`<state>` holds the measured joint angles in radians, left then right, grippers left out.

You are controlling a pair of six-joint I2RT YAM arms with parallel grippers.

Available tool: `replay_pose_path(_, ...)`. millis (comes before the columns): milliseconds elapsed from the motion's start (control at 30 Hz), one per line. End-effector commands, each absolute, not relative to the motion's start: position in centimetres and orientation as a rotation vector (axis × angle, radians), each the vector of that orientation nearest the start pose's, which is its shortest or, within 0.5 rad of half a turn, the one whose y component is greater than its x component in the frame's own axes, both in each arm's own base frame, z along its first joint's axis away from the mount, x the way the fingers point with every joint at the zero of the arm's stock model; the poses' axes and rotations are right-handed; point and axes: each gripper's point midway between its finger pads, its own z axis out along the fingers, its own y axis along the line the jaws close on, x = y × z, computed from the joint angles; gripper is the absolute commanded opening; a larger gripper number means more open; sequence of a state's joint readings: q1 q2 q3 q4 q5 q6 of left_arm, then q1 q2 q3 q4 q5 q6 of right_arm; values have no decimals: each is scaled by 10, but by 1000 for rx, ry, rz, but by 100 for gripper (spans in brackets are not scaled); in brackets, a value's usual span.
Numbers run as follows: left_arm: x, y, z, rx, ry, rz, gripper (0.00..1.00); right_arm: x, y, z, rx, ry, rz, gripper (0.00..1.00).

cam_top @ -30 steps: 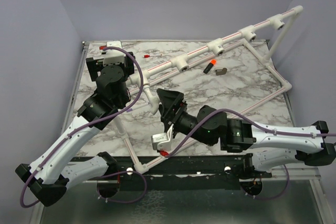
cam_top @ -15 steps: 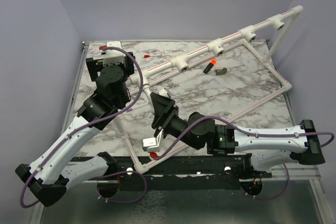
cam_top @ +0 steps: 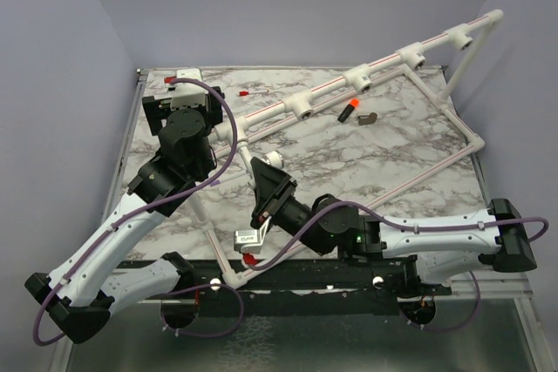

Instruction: Install the water faucets

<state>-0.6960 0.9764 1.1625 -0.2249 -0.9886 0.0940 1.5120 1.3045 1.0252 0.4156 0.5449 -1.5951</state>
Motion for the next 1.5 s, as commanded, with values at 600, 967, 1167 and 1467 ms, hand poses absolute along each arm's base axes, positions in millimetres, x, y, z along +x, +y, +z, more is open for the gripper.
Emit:
replay_pose_path(600, 296, -60, 368, -53, 1658, 353, 99, 157, 386, 388, -158, 1219, 749, 0)
replay_pose_path(967, 293, -60, 368, -57, 1658, 327, 99, 160, 401, 377, 160, 1330, 993, 1)
replay_pose_path(1167, 291, -60, 369, -60, 1654, 313, 99, 156, 407, 390, -7, 1266, 902, 0)
replay_pose_path(1467, 289, -58, 369, -63, 1651, 310, 99, 142, 411, 406, -356, 1139, 740, 40)
